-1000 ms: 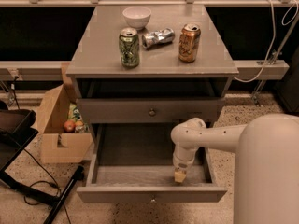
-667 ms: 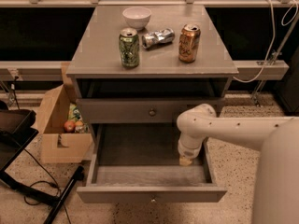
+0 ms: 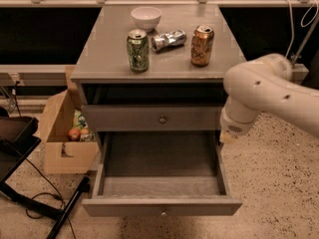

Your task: Open middle drawer

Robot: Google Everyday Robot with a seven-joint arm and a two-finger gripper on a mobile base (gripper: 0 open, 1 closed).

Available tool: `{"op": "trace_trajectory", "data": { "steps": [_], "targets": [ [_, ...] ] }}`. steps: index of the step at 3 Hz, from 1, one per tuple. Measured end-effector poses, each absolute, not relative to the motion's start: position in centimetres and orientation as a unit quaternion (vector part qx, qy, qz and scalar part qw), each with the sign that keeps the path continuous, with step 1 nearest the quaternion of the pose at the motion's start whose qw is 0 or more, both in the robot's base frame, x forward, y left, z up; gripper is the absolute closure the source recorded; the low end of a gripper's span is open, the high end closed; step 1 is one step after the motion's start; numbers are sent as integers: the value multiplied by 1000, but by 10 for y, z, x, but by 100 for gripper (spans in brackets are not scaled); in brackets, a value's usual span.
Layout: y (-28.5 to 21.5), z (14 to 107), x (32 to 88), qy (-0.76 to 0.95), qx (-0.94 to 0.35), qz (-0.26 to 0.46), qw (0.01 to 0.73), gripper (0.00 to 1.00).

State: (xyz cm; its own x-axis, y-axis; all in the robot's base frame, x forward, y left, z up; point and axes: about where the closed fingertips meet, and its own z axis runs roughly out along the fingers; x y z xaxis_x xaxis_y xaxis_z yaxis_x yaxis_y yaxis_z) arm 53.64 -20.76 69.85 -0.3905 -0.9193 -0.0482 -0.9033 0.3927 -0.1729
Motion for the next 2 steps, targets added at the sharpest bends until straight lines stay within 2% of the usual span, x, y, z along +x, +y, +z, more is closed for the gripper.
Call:
{"op": "trace_trajectory", "data": {
  "steps": [1, 2],
  "targets": [
    [-223, 776, 509, 853, -506, -91, 94, 100],
    [-223, 785, 506, 852, -506, -97, 98, 82]
  ]
}}
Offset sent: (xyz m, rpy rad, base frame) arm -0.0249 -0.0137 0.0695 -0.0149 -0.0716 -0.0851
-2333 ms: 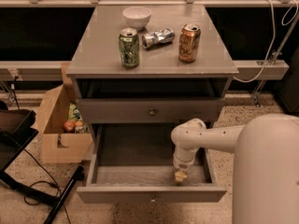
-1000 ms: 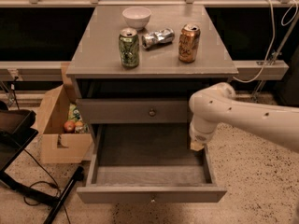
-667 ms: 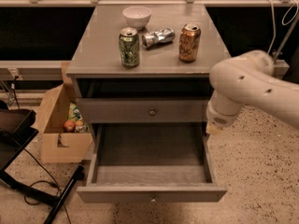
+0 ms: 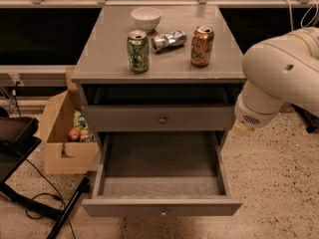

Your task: Open middle drawer

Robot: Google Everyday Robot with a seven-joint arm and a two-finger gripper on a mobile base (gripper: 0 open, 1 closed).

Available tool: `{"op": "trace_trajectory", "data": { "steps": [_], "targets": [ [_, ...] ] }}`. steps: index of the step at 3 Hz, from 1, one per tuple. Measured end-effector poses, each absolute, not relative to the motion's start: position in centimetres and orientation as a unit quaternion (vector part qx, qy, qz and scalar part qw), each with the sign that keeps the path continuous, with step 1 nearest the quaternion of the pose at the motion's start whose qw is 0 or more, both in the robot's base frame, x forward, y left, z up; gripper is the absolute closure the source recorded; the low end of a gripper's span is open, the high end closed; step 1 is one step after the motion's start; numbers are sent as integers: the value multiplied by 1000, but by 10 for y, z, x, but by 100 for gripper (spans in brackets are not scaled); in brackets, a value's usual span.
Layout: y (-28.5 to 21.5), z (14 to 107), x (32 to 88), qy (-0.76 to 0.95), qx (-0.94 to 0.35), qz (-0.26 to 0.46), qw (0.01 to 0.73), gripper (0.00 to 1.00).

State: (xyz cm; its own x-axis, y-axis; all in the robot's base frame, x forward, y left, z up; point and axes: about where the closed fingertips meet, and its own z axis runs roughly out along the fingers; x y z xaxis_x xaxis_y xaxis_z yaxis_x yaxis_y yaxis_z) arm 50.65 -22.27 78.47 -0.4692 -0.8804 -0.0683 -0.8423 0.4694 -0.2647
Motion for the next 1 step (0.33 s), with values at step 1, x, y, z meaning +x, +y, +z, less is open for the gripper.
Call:
{"op": "trace_trajectory", "data": {
  "steps": [1],
  "targets": [
    [-223, 786, 506, 852, -506, -98, 98, 51]
  ]
}}
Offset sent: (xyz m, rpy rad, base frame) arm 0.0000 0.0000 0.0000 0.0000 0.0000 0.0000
